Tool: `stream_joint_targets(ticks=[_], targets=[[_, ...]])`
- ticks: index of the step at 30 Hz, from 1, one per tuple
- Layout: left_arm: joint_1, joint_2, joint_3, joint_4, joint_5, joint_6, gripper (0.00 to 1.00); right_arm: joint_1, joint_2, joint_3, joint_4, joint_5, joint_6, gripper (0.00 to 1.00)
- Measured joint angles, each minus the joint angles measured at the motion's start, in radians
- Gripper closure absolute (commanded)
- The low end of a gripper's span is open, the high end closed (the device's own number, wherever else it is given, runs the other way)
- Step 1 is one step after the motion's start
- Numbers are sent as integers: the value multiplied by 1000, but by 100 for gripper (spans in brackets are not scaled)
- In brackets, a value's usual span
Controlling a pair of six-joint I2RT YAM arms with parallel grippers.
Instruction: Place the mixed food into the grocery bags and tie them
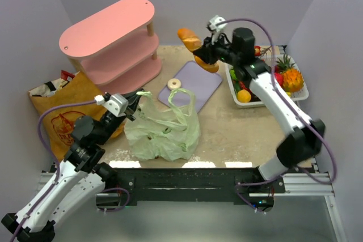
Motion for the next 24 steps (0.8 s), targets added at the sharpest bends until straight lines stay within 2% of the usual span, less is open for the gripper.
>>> stream_joint_targets(ticks=[3,5,9,13,18,24], targets=[[0,2,13,34,43,0,100,0,-274,-217,236,-105,138,100],[0,3,14,47,68,0,100,12,-412,-377,476,-166,251,100],[0,12,14,55,109,-1,100,94,-529,-616,829,-223,412,100],[0,14,14,56,135,-2,100,225,-439,-704,1057,-261,533,100],[0,12,13,68,144,-5,100,307,-272,-793,1357,-277,742,100],[0,4,10,73,142,-8,100,323,-127,-800,1454,-276,922,100]])
